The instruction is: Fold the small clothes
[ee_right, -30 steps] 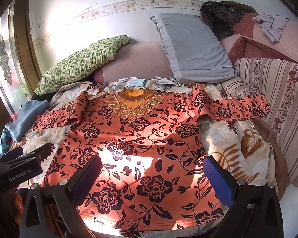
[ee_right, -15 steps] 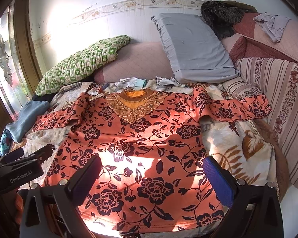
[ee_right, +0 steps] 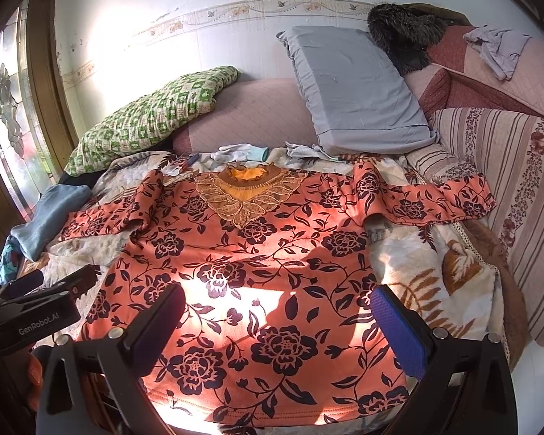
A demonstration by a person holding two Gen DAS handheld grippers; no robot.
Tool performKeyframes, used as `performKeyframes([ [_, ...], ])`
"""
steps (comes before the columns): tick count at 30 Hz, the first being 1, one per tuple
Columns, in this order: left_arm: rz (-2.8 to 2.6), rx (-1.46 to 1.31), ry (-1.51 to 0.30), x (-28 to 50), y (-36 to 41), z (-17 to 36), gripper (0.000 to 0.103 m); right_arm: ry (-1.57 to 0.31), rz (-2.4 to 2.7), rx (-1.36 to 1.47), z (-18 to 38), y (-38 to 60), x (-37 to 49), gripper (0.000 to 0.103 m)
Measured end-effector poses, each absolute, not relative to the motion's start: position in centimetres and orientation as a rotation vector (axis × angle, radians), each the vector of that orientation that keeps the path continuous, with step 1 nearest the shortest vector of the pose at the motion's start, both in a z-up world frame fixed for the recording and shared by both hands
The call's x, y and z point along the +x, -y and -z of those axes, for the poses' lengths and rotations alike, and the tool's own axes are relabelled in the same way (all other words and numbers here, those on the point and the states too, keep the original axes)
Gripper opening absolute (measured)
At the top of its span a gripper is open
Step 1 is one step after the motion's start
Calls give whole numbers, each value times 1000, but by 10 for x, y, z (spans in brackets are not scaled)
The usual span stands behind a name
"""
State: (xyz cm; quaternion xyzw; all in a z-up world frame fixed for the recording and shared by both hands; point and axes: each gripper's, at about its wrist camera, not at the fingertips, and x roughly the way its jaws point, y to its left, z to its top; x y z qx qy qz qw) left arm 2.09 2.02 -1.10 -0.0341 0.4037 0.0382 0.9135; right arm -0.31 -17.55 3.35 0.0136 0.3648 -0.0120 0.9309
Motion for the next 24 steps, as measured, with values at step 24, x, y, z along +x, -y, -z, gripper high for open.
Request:
performKeyframes([
  [24,-84,-85,-833,20,-24,10,103,-752,40,19,-34,178,1,103],
])
